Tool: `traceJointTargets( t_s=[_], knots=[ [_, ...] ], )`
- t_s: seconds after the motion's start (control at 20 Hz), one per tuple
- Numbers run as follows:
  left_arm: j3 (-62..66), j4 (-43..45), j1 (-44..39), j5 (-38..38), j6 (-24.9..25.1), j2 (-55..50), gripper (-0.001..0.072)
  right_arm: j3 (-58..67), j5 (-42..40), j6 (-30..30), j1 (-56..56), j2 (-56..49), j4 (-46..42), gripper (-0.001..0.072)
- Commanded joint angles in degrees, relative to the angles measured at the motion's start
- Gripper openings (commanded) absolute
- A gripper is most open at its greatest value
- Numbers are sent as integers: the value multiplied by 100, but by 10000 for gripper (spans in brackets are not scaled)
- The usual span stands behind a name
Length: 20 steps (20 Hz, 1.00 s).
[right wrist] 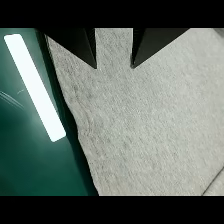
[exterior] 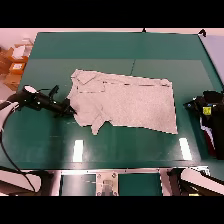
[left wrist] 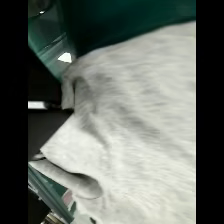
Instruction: Fold the shirts.
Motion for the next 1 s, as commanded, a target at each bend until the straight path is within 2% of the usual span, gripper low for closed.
traceJointTargets(
  t_s=[0.0,0.1,0.15,0.2,0.35,0.55,0.65,0.8,0.85,0.95],
  knots=[
    [118,-22,-52,177,173,7,22,-24,407,516,-94,9,-719,329],
    [219,-15,-52,13,208,7,23,-35,876,1224,-321,9,-1749,384],
    [269,-13,-52,-66,221,7,22,-79,1115,1381,-422,9,-2098,421],
    [280,-31,-52,-101,251,11,23,-197,1239,1408,-518,9,-2218,426],
    [280,-31,-52,-92,249,11,22,-629,1117,892,-553,-190,-2041,424],
    [278,-31,-52,-11,249,11,22,-811,706,68,-542,-927,-918,422],
    [278,-33,-55,-11,247,11,22,-811,671,-195,-459,-1211,-553,400],
    [278,-37,-55,-17,247,11,22,-809,658,-350,-337,-1403,-531,392],
    [280,-39,-52,-37,249,11,22,-804,647,-396,-337,-1414,-511,363],
    [280,-125,-52,-24,254,11,22,-802,629,-487,-334,-1414,-442,229]
  ],
)
